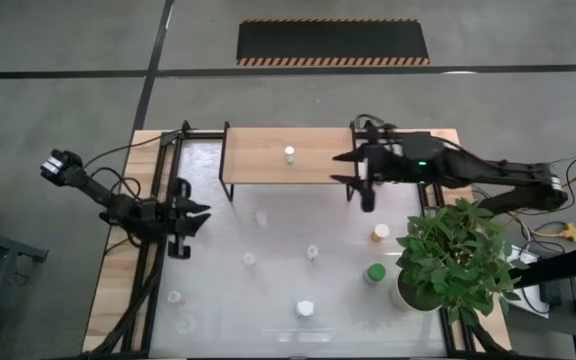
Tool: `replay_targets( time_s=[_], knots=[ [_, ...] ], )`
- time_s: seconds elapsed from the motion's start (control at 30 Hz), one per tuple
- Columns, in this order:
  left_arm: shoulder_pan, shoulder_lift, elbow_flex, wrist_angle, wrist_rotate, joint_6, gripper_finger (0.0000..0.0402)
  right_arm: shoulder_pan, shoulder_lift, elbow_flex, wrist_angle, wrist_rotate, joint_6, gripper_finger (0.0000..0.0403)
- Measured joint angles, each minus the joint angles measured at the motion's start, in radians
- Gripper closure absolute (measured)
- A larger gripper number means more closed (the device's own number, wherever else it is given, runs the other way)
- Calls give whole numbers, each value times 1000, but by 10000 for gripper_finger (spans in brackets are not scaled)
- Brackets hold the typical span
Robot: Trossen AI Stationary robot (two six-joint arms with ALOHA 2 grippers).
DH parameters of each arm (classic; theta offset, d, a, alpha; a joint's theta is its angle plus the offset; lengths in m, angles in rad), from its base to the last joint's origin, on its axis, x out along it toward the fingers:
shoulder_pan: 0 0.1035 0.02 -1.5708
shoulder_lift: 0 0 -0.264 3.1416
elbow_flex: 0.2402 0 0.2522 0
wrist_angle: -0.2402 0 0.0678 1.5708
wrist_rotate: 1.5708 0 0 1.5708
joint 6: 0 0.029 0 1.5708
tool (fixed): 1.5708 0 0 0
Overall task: Pick and place medicine bottles onto shelf by color
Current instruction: Put the white pill bottle on the shelf
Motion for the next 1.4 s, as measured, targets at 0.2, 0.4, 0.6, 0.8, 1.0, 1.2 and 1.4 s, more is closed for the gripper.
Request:
replay_targets(
  time_s=[0.2,0.4,0.6,0.8,1.0,1.2,1.4],
  knots=[
    [0,177,140,-18,-50,-34,343,0,-191,-148,141,0,30,202],
    [0,338,284,-51,-312,-107,343,0,-354,-308,275,15,130,202],
    [-1,445,398,-175,-446,-151,343,0,-493,-401,287,107,198,202],
    [-1,455,523,-598,-425,-449,343,0,-609,-492,285,133,215,202],
    [39,453,676,-1281,-207,-947,343,0,-690,-572,280,133,218,202],
    [107,520,757,-1683,68,-1162,309,-1,-739,-623,290,132,207,202],
    [135,601,752,-1744,181,-1105,223,-1,-753,-664,287,131,206,202]
  ],
)
